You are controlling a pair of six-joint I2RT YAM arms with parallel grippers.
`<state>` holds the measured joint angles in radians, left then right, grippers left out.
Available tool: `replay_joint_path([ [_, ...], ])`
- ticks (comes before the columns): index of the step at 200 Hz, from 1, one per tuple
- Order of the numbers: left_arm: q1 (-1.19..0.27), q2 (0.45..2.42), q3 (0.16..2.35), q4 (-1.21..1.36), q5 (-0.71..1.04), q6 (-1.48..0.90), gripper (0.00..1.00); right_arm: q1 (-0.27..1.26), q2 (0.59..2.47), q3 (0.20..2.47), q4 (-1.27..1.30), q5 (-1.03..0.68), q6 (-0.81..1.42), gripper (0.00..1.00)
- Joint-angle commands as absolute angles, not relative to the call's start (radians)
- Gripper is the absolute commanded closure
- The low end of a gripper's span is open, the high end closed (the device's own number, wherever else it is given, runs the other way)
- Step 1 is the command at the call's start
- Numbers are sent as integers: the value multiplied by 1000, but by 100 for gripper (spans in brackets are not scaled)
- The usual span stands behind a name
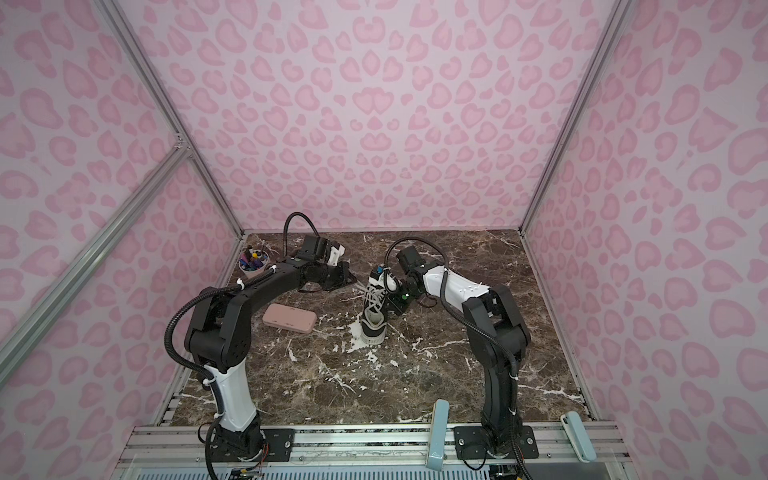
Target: Tie the shoes
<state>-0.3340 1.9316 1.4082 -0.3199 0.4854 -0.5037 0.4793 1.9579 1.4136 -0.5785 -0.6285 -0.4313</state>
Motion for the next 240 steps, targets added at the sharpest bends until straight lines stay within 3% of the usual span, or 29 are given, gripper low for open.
replay_joint_path([
  [1,-331,1913,1422,-356,394,-460,96,479,1955,1402,-600,-623,-440,100],
  [205,-301,1928,1430,-408,344,-420,96,468,1960,1375,-617,-628,-440,100],
  [240,-305,1933,1427,-381,433,-417,96,469,1960,1382,-617,-658,-432,100],
])
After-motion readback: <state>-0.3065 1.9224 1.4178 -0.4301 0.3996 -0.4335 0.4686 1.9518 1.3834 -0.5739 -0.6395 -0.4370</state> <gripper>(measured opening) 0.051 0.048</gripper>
